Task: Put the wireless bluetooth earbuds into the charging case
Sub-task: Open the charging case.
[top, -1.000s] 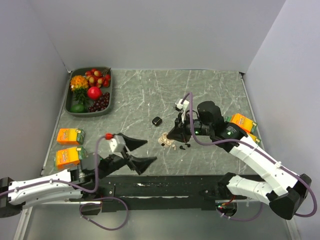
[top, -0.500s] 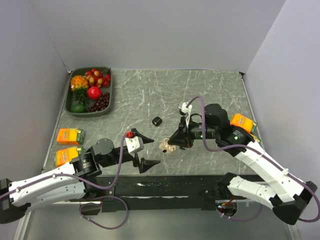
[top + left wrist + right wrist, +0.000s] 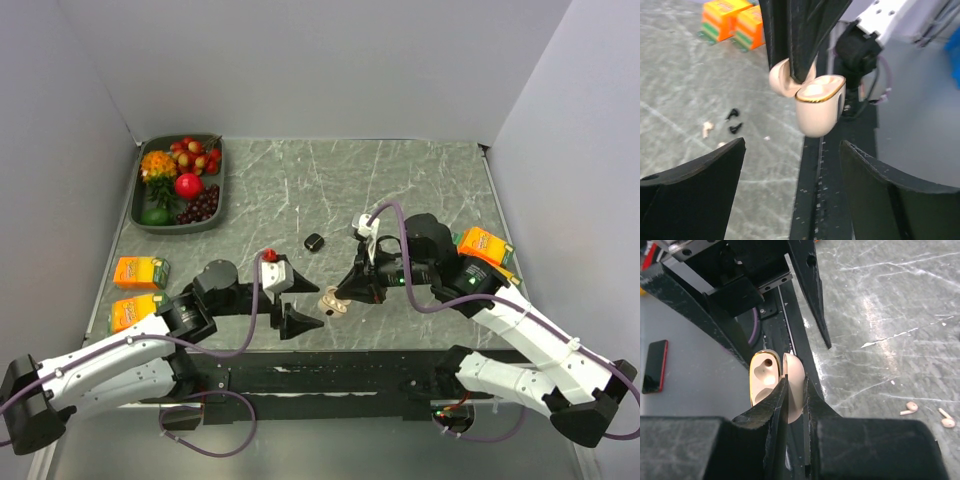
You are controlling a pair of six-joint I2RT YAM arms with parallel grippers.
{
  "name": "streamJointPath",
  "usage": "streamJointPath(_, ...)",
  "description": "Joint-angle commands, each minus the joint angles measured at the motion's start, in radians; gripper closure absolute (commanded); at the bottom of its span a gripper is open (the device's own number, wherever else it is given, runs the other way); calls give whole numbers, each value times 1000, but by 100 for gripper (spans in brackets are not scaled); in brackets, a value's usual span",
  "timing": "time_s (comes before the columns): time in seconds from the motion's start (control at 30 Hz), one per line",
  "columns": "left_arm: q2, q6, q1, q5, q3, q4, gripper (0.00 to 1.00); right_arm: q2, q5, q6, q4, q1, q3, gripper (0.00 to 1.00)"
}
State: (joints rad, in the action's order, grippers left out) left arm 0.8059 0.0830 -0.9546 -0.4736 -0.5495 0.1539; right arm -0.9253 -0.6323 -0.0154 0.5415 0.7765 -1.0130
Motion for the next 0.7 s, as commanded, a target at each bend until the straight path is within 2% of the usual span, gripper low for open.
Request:
streamJointPath(0.0,0,124,60,-207,-23,160,17,16,22,34,-11,10,-1,100)
streamJointPath(0.13,-22,158,76,-234,5,202,16,10,22,43,-14,18,1,100)
streamJointPath(0.33,26,181,76,-280,0,236,18,-7,11,49,-31,21,-12,100)
streamJointPath(0.67,61,179,76,-231,2,245,21,-40,-6,61,-31,50,-39,100)
